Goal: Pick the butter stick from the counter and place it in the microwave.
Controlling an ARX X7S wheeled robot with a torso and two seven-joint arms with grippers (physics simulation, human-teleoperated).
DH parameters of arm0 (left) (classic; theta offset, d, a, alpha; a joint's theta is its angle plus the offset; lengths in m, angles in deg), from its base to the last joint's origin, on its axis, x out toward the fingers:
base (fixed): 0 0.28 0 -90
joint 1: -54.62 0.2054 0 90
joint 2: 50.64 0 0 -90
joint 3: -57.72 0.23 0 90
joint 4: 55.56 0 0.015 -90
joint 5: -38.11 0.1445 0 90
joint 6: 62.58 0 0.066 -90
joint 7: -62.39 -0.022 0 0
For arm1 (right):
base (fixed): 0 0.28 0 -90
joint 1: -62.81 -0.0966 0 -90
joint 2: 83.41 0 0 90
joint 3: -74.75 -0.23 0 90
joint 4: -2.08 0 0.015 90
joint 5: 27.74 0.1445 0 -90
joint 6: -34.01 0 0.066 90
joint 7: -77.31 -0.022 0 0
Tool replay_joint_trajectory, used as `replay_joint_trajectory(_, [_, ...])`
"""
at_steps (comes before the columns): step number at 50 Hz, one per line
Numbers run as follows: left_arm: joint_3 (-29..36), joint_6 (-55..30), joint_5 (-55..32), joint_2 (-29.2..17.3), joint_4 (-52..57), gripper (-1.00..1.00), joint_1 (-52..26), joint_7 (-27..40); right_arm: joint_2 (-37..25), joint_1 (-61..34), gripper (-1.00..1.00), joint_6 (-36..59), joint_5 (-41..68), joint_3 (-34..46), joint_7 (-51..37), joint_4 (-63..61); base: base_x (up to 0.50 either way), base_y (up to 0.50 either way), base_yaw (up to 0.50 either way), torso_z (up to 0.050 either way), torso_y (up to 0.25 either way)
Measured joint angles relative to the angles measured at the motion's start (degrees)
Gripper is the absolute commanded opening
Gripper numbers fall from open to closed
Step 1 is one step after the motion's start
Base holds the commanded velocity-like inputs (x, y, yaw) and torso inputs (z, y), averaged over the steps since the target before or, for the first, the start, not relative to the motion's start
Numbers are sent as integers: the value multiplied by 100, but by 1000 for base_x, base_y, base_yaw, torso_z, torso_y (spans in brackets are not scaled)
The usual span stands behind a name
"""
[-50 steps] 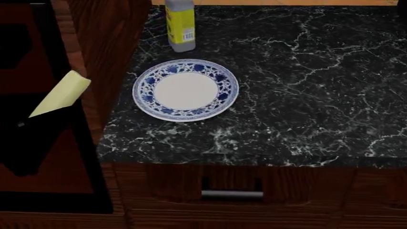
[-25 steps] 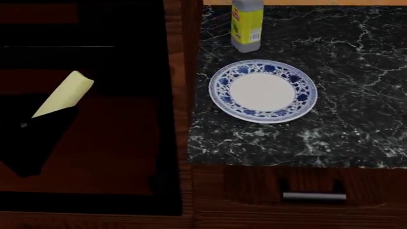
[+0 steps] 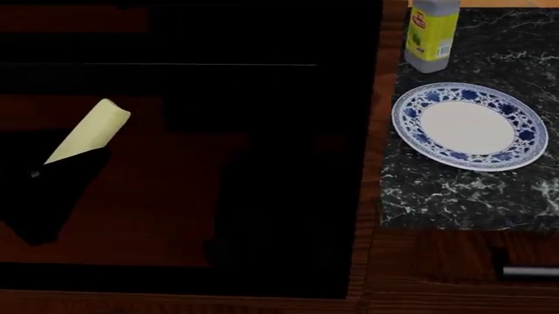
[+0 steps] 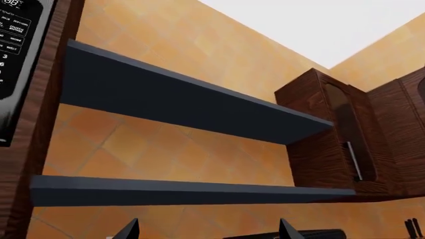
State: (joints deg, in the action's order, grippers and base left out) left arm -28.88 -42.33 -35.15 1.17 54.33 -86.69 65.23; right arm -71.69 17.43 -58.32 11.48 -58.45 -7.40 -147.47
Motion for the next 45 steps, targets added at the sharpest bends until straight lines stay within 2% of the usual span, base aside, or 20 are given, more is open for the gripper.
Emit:
replay_joint_trajectory(22, [32,-15,-171,22,86,-100,-14,177,0,-1,100,-8,-19,12,-11,0,0,500,0,0,0])
replay_joint_trajectory(34, [32,42,-216,38,125,-100,35,212,131,3,100,-101,-121,42,44,-2,0,0,0,0,0])
replay_joint_trajectory(45, [-324,332,-573,203,387,-100,145,352,217,4,100,-154,-155,11,116,0,0,0,0,0,0])
